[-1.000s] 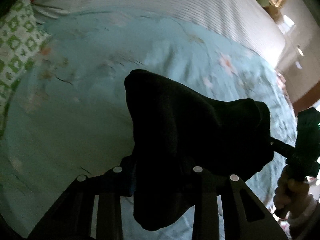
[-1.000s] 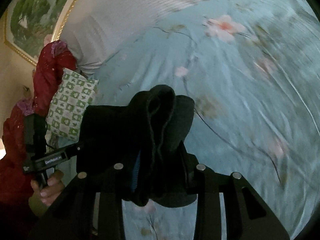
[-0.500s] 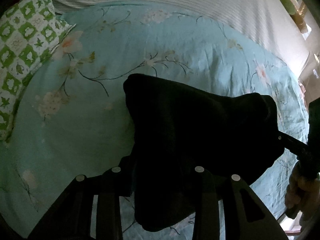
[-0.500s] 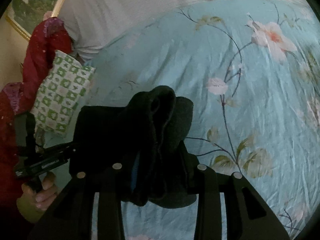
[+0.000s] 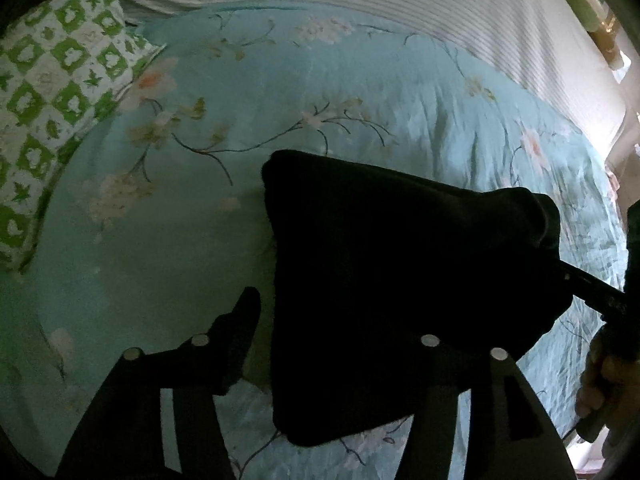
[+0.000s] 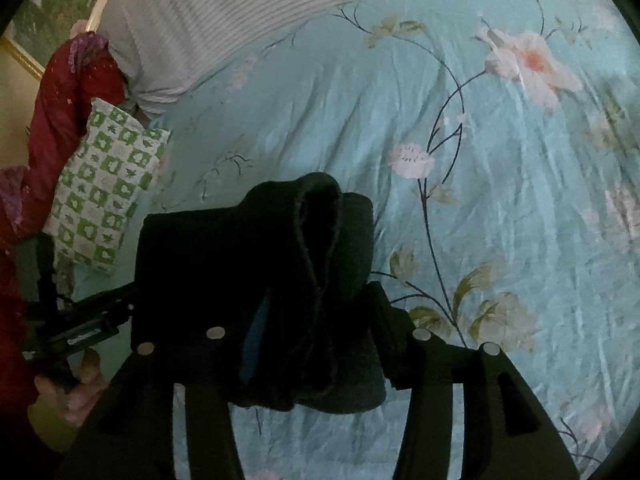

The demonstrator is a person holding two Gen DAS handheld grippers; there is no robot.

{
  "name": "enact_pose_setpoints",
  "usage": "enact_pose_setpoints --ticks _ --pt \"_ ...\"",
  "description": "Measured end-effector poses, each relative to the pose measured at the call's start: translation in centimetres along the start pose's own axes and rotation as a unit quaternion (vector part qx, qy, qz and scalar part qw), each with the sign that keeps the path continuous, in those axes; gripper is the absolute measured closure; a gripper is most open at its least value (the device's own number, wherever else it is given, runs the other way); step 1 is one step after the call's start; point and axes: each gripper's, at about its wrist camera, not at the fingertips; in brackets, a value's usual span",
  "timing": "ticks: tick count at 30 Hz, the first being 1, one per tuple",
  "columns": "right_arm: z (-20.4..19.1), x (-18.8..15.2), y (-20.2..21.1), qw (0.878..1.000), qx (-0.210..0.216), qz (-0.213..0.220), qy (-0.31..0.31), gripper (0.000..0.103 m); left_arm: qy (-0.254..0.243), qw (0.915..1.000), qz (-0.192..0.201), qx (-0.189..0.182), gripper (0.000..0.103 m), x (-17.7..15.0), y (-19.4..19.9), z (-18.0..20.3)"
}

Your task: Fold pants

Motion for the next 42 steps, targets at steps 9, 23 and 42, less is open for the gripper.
enact_pose_setpoints --ticks 9,23,42 --pt "-0.5 -0.8 3.2 0.999 -0.009 0.046 -0.001 0.039 0.008 0.9992 0.031 0.023 0.025 -1.6 3.4 0.4" --pt "-1.4 -4.8 6.7 0.996 -0.02 0.081 0.042 0.026 0.008 0.9972 0.051 0.053 0.025 -4.9 6.0 1.8" --pt "-3.5 -10.0 6.8 0.982 -0.068 0.102 0.142 0.014 -0.008 0.9949 0.058 0.082 0.022 -8.4 6.7 3.0"
Point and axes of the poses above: each gripper's, at about its wrist camera, not at the fingertips, and y roughly against the way its jaws point, z to its right, x to its top, and after that the axes turned 9 degrees about -y, right-handed
